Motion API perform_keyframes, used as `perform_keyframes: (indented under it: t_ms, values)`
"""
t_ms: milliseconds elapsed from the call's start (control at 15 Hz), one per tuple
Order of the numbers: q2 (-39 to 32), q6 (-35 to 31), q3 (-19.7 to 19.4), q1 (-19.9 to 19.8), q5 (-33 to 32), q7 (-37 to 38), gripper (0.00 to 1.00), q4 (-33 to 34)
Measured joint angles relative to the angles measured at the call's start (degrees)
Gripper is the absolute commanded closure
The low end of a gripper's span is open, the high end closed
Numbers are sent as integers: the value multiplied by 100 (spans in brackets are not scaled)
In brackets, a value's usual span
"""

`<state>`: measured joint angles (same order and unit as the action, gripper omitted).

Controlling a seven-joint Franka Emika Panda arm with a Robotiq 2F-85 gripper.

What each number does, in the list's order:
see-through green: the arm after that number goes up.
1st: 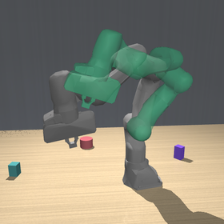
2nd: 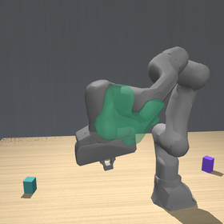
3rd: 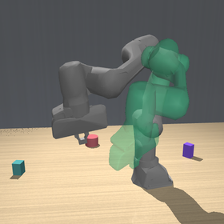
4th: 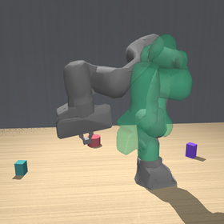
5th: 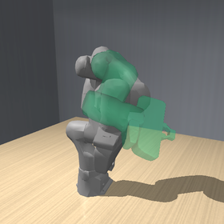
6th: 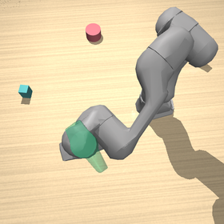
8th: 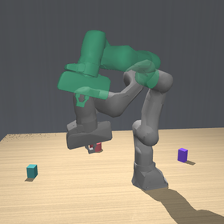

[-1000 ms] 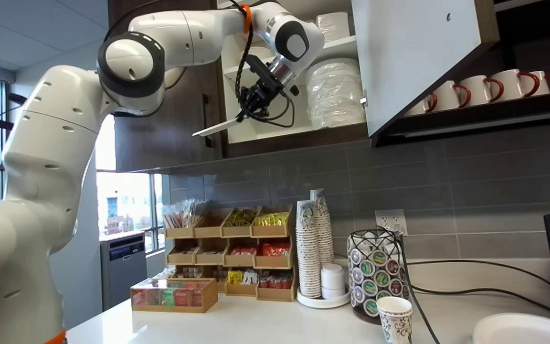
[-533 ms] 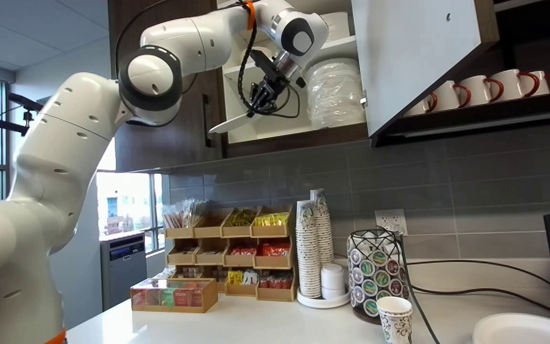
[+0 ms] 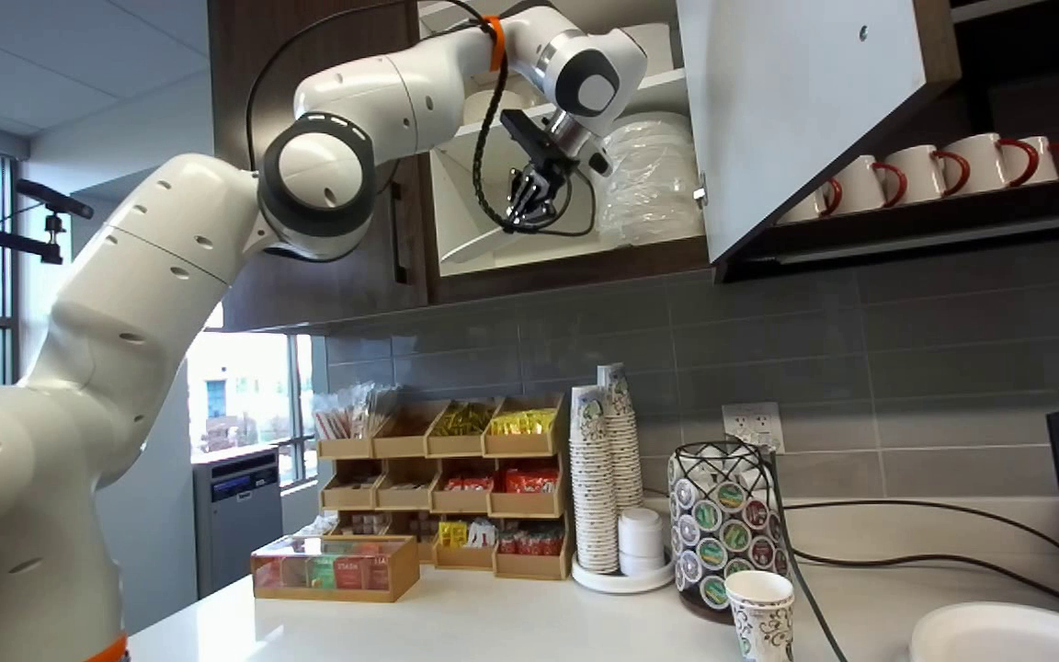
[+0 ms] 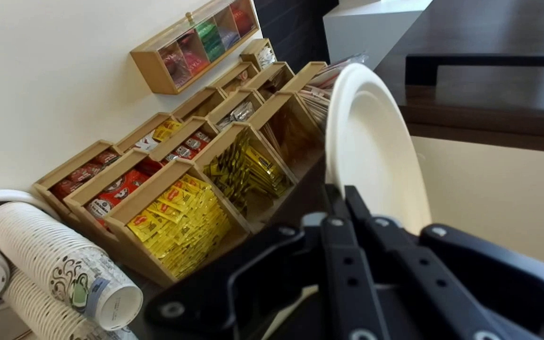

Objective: Remove the two coffee cups from the upper cabinet and put them on the counter then place the white plate on the bottom shelf of the upper cabinet

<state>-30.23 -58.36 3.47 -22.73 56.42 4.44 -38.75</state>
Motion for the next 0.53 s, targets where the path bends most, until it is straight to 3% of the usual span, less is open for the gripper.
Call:
perform_keyframes:
  t_ms: [533]
  values:
    - [-418, -373, 128, 72, 218, 479, 99, 374]
